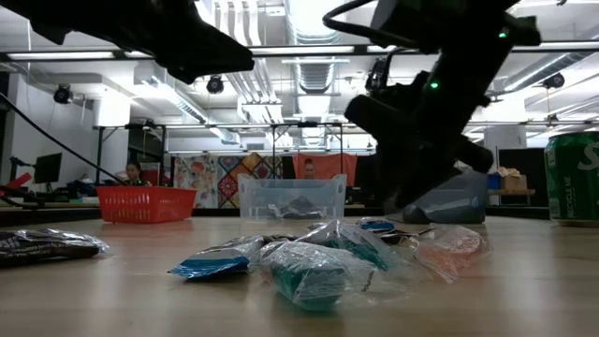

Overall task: Sort candy
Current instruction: Put the white chocolate bar into the black bin

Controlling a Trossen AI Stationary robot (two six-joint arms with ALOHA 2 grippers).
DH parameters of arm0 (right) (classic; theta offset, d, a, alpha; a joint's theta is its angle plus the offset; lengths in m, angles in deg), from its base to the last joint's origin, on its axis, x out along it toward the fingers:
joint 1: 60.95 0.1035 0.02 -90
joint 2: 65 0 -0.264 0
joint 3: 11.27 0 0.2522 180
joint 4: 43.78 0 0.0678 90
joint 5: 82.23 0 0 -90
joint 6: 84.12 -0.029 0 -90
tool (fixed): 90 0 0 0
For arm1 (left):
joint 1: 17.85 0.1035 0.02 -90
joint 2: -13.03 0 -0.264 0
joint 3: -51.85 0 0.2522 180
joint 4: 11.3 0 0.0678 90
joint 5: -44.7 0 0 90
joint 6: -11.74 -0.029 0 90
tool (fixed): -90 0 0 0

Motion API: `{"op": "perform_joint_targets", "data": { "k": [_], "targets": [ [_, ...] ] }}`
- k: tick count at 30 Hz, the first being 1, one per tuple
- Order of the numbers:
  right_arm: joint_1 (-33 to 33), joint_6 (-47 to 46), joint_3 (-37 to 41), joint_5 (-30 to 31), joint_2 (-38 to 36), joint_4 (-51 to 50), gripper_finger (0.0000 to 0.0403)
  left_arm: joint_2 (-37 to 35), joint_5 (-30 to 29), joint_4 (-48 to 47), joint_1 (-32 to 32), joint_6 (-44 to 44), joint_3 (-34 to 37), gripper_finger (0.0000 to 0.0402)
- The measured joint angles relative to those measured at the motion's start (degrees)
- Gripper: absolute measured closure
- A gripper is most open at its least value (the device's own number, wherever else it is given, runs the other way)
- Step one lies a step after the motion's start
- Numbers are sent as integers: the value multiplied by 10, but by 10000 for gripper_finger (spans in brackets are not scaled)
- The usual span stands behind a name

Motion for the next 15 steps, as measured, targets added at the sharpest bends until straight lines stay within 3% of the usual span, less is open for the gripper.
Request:
{"op": "perform_joint_targets", "data": {
  "k": [7,15],
  "targets": [
    [-12,28,-12,-1,16,19,250,1,0,1,0,0,0,294],
    [-16,46,-64,-19,84,15,250,2,-1,1,0,0,0,294]
  ]
}}
